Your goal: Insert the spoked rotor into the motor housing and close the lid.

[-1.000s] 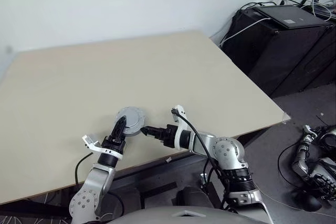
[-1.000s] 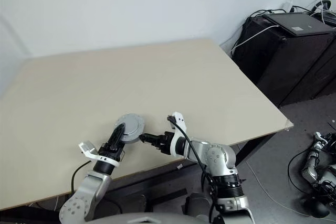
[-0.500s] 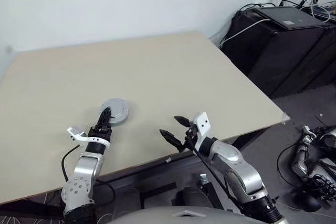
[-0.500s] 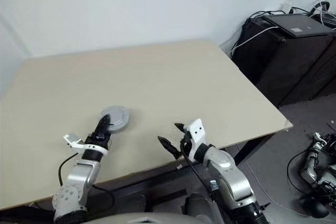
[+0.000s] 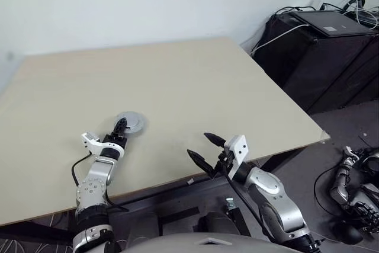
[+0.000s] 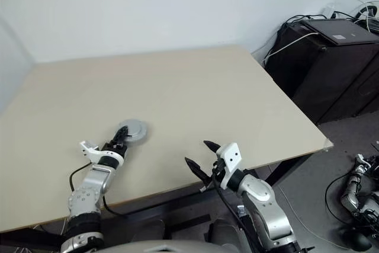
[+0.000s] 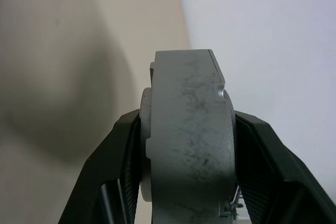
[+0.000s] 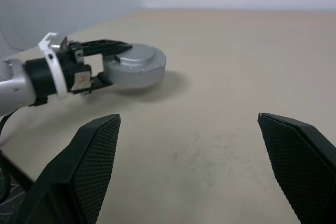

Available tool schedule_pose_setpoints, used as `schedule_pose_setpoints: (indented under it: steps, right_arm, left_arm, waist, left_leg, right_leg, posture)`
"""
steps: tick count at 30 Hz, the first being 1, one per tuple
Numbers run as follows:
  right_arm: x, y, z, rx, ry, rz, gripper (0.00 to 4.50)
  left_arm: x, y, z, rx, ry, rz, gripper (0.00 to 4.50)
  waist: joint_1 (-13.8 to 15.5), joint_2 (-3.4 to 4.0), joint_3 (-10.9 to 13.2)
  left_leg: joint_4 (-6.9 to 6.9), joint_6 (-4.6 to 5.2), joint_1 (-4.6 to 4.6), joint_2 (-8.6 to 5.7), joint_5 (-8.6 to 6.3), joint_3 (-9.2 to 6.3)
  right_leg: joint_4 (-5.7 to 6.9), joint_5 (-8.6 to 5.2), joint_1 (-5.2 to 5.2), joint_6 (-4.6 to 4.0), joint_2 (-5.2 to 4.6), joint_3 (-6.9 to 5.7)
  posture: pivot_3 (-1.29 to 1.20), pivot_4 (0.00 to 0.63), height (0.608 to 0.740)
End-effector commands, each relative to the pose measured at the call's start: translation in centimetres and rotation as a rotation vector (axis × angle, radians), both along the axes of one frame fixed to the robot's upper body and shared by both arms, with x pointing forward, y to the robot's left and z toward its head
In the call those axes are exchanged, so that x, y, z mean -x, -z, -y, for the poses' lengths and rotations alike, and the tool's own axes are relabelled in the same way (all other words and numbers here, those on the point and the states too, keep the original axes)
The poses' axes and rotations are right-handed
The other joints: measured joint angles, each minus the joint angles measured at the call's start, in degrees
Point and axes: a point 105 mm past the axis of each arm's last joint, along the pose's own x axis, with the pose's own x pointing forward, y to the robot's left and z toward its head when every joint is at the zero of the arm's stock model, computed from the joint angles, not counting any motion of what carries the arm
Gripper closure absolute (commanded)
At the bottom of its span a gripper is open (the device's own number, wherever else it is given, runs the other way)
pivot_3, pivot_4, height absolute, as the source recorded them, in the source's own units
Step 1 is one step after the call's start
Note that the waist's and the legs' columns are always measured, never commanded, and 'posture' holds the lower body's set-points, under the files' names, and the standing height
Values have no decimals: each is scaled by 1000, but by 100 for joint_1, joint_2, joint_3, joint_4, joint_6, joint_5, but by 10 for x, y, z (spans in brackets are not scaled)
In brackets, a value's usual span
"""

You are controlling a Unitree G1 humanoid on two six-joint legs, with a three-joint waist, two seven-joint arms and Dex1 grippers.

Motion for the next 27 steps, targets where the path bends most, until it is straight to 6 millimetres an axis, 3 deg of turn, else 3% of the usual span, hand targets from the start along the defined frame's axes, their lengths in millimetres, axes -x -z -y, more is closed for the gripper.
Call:
schedule_pose_setpoints:
  steps: [1, 11, 20, 27]
  right_arm:
    - [-3, -9, 1, -6, 12, 45, 0]
    - [-6, -7, 2, 13, 28, 34, 0]
    - [-5, -6, 4, 28, 39, 30, 0]
    - [-6, -4, 3, 32, 41, 23, 0]
  left_arm:
    - [-21, -26, -9, -46, -30, 99, 2379]
    - [-49, -16, -16, -92, -118, 16, 2379]
    - [-52, -3, -22, -135, -157, -67, 2379]
    - [-40, 3, -24, -144, -144, -88, 72]
  waist:
    - [3, -3, -1]
    - [7, -11, -7]
    - [2, -18, -11]
    - [-9, -20, -13]
  left_leg:
    - [1, 0, 0, 0, 0, 0]
    - [10, 0, 1, -1, 1, 1]
    - [12, -2, 12, -1, 4, 4]
    - [10, -4, 40, 2, 5, 11]
  right_leg:
    - [0, 1, 1, 1, 0, 0]
    - [0, 10, 8, 8, 0, 0]
    - [0, 19, 18, 10, 0, 2]
    - [2, 23, 40, 8, 0, 8]
  posture:
    - [0, 0, 740]
    - [0, 0, 740]
    - [0, 0, 740]
    - [0, 0, 740]
